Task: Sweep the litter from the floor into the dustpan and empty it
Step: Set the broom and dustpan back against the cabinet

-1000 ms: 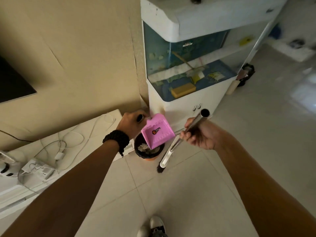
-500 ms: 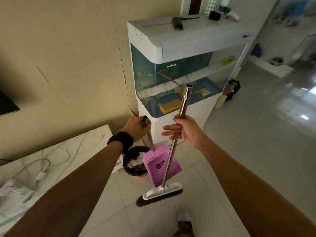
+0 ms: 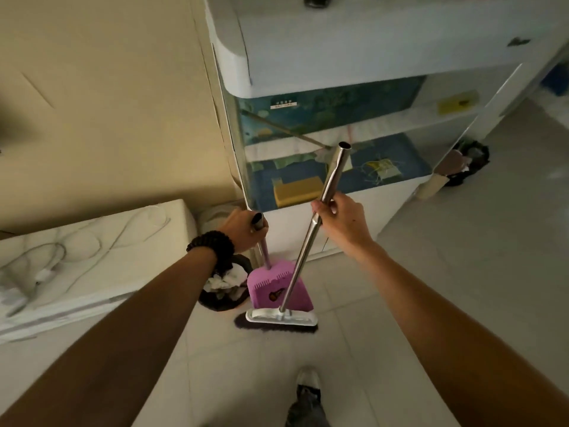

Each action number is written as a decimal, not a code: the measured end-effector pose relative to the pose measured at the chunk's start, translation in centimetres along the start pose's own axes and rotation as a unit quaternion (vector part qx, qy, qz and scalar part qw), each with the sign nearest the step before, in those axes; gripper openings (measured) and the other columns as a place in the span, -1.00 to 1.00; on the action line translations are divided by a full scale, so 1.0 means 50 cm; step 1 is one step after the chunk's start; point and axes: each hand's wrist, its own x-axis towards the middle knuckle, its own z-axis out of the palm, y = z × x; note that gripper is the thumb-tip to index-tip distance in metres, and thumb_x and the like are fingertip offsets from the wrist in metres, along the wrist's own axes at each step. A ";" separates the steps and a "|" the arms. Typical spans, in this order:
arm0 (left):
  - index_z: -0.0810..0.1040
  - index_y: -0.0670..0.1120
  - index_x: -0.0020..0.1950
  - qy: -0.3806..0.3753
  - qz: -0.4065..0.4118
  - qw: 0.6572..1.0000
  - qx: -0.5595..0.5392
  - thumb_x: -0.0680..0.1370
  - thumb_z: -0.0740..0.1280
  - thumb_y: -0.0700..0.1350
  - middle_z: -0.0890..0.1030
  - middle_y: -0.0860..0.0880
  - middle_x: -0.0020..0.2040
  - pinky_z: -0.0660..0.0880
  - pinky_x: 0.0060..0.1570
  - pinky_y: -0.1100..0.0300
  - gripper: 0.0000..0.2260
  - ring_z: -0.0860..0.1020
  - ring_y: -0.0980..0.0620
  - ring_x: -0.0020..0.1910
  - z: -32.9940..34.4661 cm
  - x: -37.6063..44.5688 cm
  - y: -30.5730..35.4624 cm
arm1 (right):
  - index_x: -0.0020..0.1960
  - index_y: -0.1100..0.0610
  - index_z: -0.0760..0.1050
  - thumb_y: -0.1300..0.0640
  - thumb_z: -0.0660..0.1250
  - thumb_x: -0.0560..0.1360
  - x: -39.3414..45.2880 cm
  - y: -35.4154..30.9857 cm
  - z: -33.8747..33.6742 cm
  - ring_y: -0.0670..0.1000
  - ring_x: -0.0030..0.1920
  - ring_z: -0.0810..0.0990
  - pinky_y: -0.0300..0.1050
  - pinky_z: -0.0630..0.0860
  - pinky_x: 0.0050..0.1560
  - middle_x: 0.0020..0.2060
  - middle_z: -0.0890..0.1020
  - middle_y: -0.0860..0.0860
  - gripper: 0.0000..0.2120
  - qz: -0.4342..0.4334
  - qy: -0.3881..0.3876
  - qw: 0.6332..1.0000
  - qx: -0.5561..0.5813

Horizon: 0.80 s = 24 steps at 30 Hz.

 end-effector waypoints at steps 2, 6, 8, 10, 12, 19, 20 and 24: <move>0.62 -0.25 -0.13 -0.009 -0.029 0.999 -0.014 0.59 0.32 -0.23 0.72 -0.23 -0.09 0.66 -0.10 -0.05 -0.85 0.71 -0.21 -0.16 0.026 0.035 -0.008 | 0.03 0.14 0.58 -0.05 0.34 0.54 0.050 0.034 0.006 -0.01 -0.20 0.68 0.01 0.64 -0.12 -0.18 0.70 0.01 -0.74 0.007 -0.005 1.000 0.004; 0.65 -0.26 -0.03 -0.018 -0.074 0.996 -0.036 0.59 0.33 -0.24 0.59 0.00 -0.30 0.62 -0.05 -0.02 -0.87 0.63 -0.14 -0.20 0.098 0.129 -0.049 | 0.01 0.14 0.60 -0.04 0.36 0.53 0.156 0.118 0.053 -0.11 -0.29 0.62 -0.28 0.56 -0.27 -0.25 0.65 -0.05 -0.76 -0.005 -0.048 0.999 0.000; 0.65 -0.24 0.03 -0.030 -0.099 0.993 -0.050 0.60 0.33 -0.22 0.59 -0.01 -0.24 0.62 -0.01 -0.01 -0.87 0.60 -0.10 -0.16 0.137 0.172 -0.072 | 0.04 0.12 0.60 -0.05 0.37 0.52 0.198 0.159 0.092 -0.05 -0.24 0.66 -0.22 0.59 -0.23 -0.22 0.68 -0.02 -0.75 -0.003 -0.069 0.998 0.010; 0.66 -0.21 0.08 -0.049 -0.130 0.988 -0.066 0.61 0.33 -0.20 0.62 -0.07 -0.15 0.65 0.01 -0.01 -0.86 0.63 -0.09 -0.14 0.171 0.209 -0.091 | 0.07 0.13 0.59 -0.05 0.36 0.53 0.226 0.198 0.130 0.00 -0.19 0.69 -0.10 0.62 -0.15 -0.17 0.71 0.03 -0.74 -0.003 -0.085 0.996 0.008; 0.66 -0.18 0.07 -0.066 -0.144 0.984 -0.076 0.61 0.34 -0.19 0.63 -0.05 -0.16 0.66 -0.08 0.07 -0.87 0.65 -0.07 -0.20 0.209 0.254 -0.115 | 0.08 0.13 0.59 -0.05 0.36 0.53 0.257 0.241 0.172 0.00 -0.20 0.69 -0.10 0.63 -0.15 -0.15 0.72 0.05 -0.73 0.002 -0.095 0.995 0.000; 0.66 -0.07 -0.07 -0.063 -0.196 0.974 -0.090 0.57 0.39 -0.14 0.65 0.02 -0.21 0.60 -0.19 0.20 -0.94 0.67 -0.03 -0.23 0.316 0.340 -0.212 | 0.03 0.15 0.58 -0.02 0.37 0.52 0.329 0.360 0.307 0.01 -0.24 0.67 -0.08 0.63 -0.17 -0.20 0.68 0.03 -0.76 0.018 -0.127 0.992 -0.002; 0.64 -0.05 -0.11 -0.057 -0.209 0.971 -0.098 0.56 0.39 -0.14 0.65 0.02 -0.22 0.59 -0.25 0.23 -0.93 0.67 -0.02 -0.25 0.324 0.345 -0.225 | 0.03 0.15 0.58 -0.03 0.37 0.52 0.335 0.369 0.319 -0.01 -0.25 0.65 -0.13 0.60 -0.21 -0.22 0.66 0.00 -0.76 0.018 -0.130 0.991 0.000; 0.60 -0.04 -0.16 -0.003 -0.268 0.950 -0.161 0.55 0.39 -0.11 0.69 -0.12 -0.16 0.66 -0.25 0.11 -0.91 0.69 -0.10 -0.28 0.345 0.376 -0.269 | 0.12 0.14 0.58 -0.07 0.33 0.54 0.380 0.391 0.360 0.02 -0.19 0.62 -0.25 0.47 -0.25 -0.14 0.67 0.03 -0.69 0.011 -0.134 0.991 -0.010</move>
